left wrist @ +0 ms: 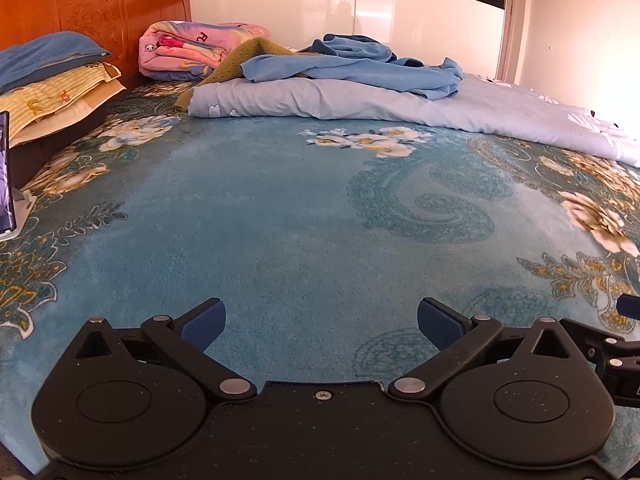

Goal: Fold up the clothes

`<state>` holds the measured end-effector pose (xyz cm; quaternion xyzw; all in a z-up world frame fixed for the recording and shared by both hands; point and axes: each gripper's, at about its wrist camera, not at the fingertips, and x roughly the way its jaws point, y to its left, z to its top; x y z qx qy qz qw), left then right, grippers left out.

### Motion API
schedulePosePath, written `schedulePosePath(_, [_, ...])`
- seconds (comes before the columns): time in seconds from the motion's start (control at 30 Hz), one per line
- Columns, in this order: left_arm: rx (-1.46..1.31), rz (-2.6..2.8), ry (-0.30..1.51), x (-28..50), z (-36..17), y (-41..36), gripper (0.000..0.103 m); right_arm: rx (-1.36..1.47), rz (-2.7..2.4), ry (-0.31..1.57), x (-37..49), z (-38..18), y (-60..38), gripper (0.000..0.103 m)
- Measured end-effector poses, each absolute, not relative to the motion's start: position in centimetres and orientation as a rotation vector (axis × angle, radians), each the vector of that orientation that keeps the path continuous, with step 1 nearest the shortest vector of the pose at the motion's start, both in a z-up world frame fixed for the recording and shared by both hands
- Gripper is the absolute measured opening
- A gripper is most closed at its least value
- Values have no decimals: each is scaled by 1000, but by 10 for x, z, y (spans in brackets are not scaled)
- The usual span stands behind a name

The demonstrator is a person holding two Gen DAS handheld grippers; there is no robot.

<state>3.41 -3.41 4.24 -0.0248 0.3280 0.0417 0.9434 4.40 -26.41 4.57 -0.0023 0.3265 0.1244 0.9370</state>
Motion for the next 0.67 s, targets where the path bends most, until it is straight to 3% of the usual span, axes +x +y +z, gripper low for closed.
schedulePosePath(0.67, [-23, 82, 666, 34, 38, -39, 102, -23, 207, 643, 46, 42, -269, 103])
